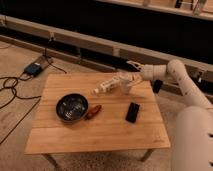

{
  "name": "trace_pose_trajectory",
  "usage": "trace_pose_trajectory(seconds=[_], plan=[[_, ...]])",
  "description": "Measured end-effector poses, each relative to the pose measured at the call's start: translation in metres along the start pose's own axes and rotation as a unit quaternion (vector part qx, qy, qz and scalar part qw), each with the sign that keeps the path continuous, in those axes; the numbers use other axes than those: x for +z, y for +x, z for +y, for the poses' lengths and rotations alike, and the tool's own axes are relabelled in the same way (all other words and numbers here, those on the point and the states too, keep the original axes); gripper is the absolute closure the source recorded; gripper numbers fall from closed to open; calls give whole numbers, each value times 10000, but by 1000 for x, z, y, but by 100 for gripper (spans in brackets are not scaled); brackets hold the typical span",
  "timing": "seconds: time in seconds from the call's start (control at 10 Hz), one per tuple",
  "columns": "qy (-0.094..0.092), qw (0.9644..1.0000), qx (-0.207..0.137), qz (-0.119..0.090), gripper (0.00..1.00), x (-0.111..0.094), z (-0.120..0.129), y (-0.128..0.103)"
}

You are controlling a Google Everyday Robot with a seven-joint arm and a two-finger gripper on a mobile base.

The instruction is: Place the white sponge in the ceramic cup

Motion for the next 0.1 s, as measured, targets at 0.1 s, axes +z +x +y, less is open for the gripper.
trace_pose_trajectory(seconds=[0.1], plan=[[5,10000,2,2,20,0,0,0]])
